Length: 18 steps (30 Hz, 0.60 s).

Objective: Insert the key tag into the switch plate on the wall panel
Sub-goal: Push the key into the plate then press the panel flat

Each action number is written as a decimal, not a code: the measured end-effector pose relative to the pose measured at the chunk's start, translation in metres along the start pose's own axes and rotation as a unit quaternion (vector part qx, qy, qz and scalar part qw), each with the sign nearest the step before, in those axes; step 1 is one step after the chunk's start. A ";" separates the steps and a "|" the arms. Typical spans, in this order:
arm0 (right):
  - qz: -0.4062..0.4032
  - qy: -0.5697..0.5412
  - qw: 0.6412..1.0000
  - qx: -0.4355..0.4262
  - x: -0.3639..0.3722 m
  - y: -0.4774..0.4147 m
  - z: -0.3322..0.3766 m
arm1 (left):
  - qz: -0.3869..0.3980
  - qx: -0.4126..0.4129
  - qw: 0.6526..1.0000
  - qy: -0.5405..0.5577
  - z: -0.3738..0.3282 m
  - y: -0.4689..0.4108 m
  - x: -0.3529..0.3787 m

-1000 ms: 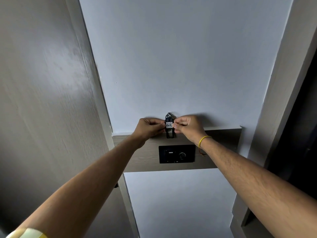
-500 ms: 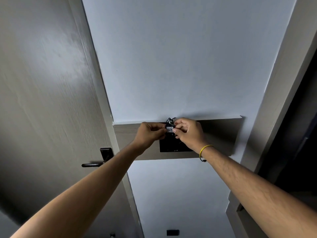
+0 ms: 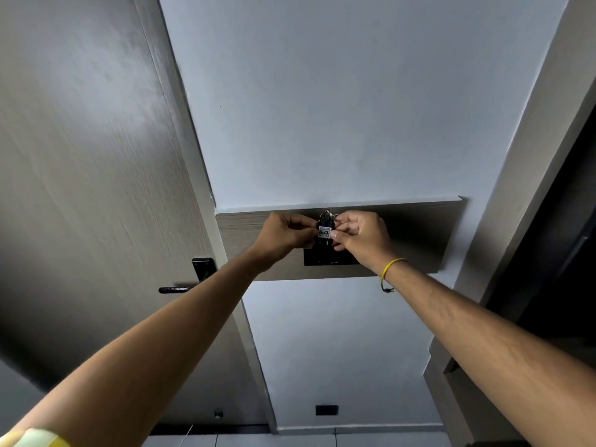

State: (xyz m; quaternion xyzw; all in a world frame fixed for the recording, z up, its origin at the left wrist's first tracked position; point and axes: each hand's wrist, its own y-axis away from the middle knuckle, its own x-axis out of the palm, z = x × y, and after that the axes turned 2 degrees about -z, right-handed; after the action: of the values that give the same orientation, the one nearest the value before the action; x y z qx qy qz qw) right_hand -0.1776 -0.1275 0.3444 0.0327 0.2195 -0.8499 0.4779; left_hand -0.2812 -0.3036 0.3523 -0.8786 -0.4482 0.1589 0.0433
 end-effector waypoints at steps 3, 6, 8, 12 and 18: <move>-0.026 0.041 0.999 -0.010 0.004 -0.008 -0.004 | -0.028 0.016 0.999 -0.039 0.002 -0.009 0.003; -0.044 0.070 0.996 -0.021 0.008 -0.013 -0.005 | -0.076 0.030 0.993 -0.080 0.005 -0.010 0.008; -0.049 0.084 0.994 -0.043 0.009 -0.014 -0.003 | -0.095 0.032 0.992 -0.082 0.007 -0.010 0.010; -0.051 0.113 0.990 -0.073 0.008 -0.018 -0.004 | -0.104 0.032 0.990 -0.091 0.004 -0.011 0.010; -0.040 0.158 0.983 -0.083 0.009 -0.015 -0.005 | -0.081 0.080 0.975 -0.192 0.008 -0.004 0.013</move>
State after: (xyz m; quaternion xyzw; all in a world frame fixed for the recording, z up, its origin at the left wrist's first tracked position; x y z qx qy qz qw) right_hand -0.1959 -0.1261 0.3422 0.1182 0.3628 -0.8314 0.4039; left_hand -0.2802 -0.2909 0.3421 -0.7862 -0.5037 0.3558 0.0389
